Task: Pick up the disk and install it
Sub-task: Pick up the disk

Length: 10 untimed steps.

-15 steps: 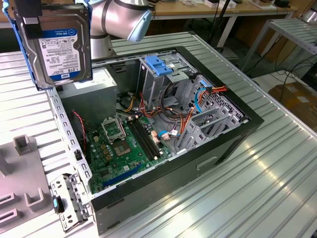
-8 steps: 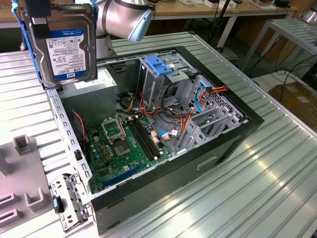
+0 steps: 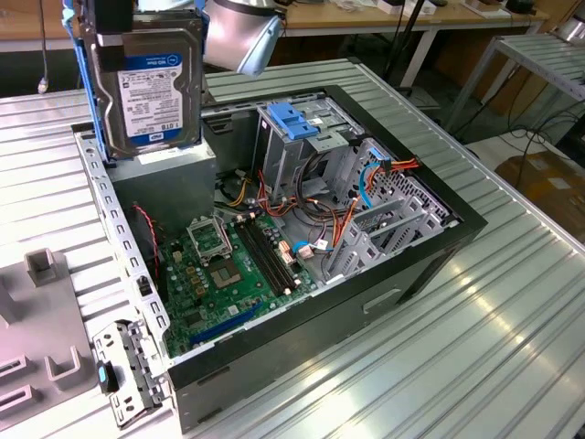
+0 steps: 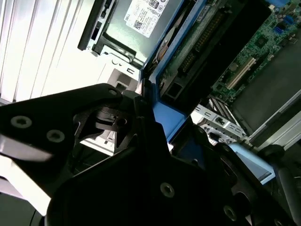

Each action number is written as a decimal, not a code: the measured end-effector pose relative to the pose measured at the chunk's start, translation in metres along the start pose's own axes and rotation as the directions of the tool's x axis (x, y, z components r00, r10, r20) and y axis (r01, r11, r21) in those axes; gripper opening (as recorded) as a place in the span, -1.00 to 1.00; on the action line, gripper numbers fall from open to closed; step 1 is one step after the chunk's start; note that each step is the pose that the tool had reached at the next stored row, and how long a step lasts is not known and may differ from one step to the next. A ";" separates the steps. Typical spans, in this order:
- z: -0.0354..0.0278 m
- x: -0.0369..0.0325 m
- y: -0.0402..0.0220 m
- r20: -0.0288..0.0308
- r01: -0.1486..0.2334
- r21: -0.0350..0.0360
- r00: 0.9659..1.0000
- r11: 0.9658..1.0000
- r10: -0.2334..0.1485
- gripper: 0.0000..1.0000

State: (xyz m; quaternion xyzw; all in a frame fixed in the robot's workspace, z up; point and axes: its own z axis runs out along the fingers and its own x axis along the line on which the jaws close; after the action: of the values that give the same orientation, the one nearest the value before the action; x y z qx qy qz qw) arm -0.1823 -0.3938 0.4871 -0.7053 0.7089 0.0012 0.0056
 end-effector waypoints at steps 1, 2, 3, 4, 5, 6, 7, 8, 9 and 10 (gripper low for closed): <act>0.0004 0.0000 -0.0070 -0.002 0.000 0.000 1.000 1.000 0.000 -0.26; 0.0007 -0.0001 -0.0112 -0.002 0.000 0.000 1.000 1.000 0.000 -0.26; 0.0009 -0.0001 -0.0155 -0.003 0.000 0.000 1.000 1.000 0.000 -0.26; 0.0014 -0.0001 -0.0253 -0.005 0.000 0.000 1.000 1.000 0.000 -0.26; 0.0016 -0.0001 -0.0291 -0.006 0.000 0.000 1.000 1.000 0.000 -0.26; 0.0018 -0.0001 -0.0327 -0.006 0.000 0.000 1.000 1.000 0.000 -0.26; 0.0020 -0.0002 -0.0368 -0.007 0.000 0.000 1.000 1.000 0.000 -0.26; 0.0023 -0.0002 -0.0412 -0.007 0.000 0.000 1.000 1.000 0.000 -0.26; 0.0027 -0.0002 -0.0480 -0.007 0.000 0.000 1.000 1.000 0.000 -0.26; 0.0028 -0.0002 -0.0537 -0.007 0.000 0.000 1.000 1.000 0.000 -0.26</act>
State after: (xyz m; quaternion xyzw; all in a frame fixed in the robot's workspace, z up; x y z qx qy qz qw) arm -0.1286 -0.3938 0.4846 -0.7053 0.7089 -0.0014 0.0030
